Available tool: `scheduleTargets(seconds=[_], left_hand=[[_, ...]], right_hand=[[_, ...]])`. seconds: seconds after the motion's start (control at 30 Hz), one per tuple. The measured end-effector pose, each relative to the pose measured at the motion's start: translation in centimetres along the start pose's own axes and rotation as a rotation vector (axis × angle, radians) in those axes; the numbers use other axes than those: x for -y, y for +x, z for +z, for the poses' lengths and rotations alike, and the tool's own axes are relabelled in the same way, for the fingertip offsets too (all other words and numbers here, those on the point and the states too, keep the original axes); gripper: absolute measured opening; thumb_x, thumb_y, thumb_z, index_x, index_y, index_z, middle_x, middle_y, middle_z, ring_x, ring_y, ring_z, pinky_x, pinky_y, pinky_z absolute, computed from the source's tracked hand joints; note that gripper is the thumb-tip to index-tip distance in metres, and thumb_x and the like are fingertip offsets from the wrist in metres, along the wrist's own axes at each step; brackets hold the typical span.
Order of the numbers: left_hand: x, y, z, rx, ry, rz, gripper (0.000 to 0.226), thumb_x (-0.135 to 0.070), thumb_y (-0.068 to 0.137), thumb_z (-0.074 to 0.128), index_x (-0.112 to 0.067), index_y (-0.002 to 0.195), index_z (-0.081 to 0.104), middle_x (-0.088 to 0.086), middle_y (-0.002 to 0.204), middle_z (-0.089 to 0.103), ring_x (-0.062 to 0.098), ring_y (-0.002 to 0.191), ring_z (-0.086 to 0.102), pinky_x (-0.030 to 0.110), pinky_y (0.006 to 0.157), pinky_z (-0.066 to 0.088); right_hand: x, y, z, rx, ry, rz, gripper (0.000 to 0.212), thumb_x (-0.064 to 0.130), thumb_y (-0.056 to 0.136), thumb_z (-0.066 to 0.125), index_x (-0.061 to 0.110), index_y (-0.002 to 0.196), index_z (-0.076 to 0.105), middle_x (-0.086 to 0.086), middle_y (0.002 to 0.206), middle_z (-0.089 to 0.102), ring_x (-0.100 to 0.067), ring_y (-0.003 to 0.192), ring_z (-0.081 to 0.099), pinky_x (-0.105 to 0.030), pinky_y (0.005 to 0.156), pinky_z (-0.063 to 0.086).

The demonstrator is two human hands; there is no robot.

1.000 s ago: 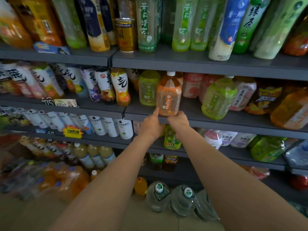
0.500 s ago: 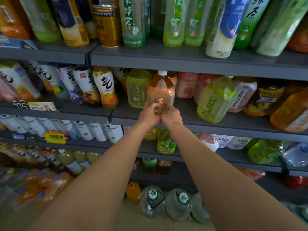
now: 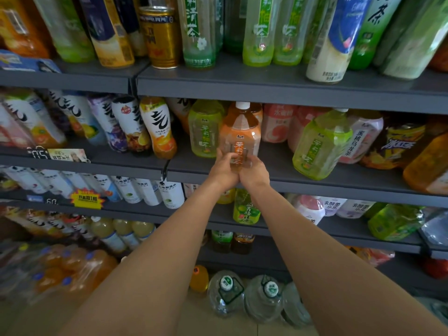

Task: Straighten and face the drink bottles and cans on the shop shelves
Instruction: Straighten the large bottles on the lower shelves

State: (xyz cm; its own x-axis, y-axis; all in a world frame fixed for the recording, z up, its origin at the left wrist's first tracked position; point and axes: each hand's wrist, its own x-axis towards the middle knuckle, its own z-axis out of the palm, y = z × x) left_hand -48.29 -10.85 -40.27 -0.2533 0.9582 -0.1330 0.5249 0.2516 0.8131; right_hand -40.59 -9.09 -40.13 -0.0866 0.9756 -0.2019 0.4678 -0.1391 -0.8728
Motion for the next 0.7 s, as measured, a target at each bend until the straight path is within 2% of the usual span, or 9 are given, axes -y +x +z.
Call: scheduleTargets(seconds=[0.1, 0.17, 0.2, 0.27, 0.37, 0.5, 0.6, 0.7], left_hand=[[-0.4, -1.2, 0.9, -0.171, 0.136, 0.014, 0.044, -0.017, 0.088, 0.059, -0.015, 0.131, 0.047, 0.006, 0.155, 0.019, 0.027, 0.135, 0.034, 0.036, 0.109, 0.033], [-1.0, -2.4, 2.1, -0.332, 0.164, 0.054, 0.035, -0.012, 0.089, 0.055, -0.010, 0.123, 0.053, 0.008, 0.144, 0.034, 0.027, 0.128, 0.042, 0.035, 0.102, 0.037], [-1.5, -2.8, 2.8, -0.360, 0.144, 0.084, 0.030, -0.009, 0.089, 0.053, -0.008, 0.119, 0.054, 0.008, 0.137, 0.040, 0.026, 0.123, 0.045, 0.034, 0.098, 0.039], [-2.7, -3.1, 4.3, -0.320, 0.105, 0.157, 0.026, -0.007, 0.091, 0.049, -0.006, 0.116, 0.055, 0.008, 0.129, 0.043, 0.026, 0.117, 0.048, 0.035, 0.096, 0.042], [-4.6, -2.6, 6.2, -0.248, 0.169, 0.239, 0.032, -0.004, 0.088, 0.048, -0.009, 0.120, 0.053, 0.008, 0.127, 0.043, 0.024, 0.116, 0.049, 0.034, 0.093, 0.043], [-6.6, -1.6, 8.5, -0.188, 0.170, 0.250, 0.034, -0.004, 0.086, 0.048, -0.011, 0.120, 0.053, 0.008, 0.126, 0.043, 0.023, 0.115, 0.051, 0.037, 0.096, 0.043], [-8.1, -1.2, 9.8, -0.150, 0.193, 0.257, 0.033, -0.004, 0.087, 0.047, -0.010, 0.119, 0.053, 0.008, 0.126, 0.044, 0.024, 0.112, 0.053, 0.035, 0.091, 0.043], [-9.4, -0.8, 10.3, -0.138, 0.223, 0.283, 0.032, -0.005, 0.088, 0.046, -0.010, 0.119, 0.053, 0.007, 0.126, 0.045, 0.026, 0.108, 0.055, 0.034, 0.086, 0.041]], right_hand=[[-0.2, -0.3, -0.5, -0.069, 0.021, 0.018, 0.043, 0.013, 0.091, 0.048, 0.014, 0.134, 0.046, -0.010, 0.136, 0.048, -0.030, 0.123, 0.049, -0.038, 0.101, 0.044], [-0.4, -0.5, -1.4, -0.121, 0.035, 0.049, 0.041, 0.013, 0.089, 0.051, 0.010, 0.130, 0.047, -0.012, 0.136, 0.046, -0.033, 0.121, 0.048, -0.039, 0.102, 0.043], [-0.5, -0.5, -2.1, -0.143, 0.029, 0.062, 0.041, 0.012, 0.089, 0.051, 0.007, 0.129, 0.046, -0.014, 0.137, 0.042, -0.034, 0.123, 0.045, -0.038, 0.103, 0.040], [-0.9, -0.5, -3.9, -0.199, 0.019, 0.090, 0.043, 0.012, 0.090, 0.051, 0.005, 0.132, 0.042, -0.017, 0.139, 0.036, -0.036, 0.127, 0.039, -0.035, 0.103, 0.035], [-2.0, -0.2, -7.2, -0.333, 0.036, 0.148, 0.049, 0.016, 0.088, 0.057, 0.002, 0.130, 0.038, -0.019, 0.138, 0.034, -0.038, 0.126, 0.039, -0.036, 0.102, 0.033], [-3.7, 0.7, -11.4, -0.464, 0.085, 0.210, 0.062, 0.020, 0.084, 0.064, -0.001, 0.132, 0.031, -0.018, 0.140, 0.031, -0.035, 0.130, 0.034, -0.039, 0.101, 0.032], [-4.1, 1.9, -13.9, -0.511, 0.124, 0.184, 0.067, 0.024, 0.083, 0.068, 0.002, 0.134, 0.030, -0.016, 0.141, 0.033, -0.033, 0.130, 0.035, -0.038, 0.103, 0.031], [-4.0, 3.6, -15.2, -0.490, 0.155, 0.171, 0.077, 0.030, 0.080, 0.071, 0.003, 0.138, 0.028, -0.013, 0.144, 0.035, -0.032, 0.131, 0.038, -0.039, 0.106, 0.034]])
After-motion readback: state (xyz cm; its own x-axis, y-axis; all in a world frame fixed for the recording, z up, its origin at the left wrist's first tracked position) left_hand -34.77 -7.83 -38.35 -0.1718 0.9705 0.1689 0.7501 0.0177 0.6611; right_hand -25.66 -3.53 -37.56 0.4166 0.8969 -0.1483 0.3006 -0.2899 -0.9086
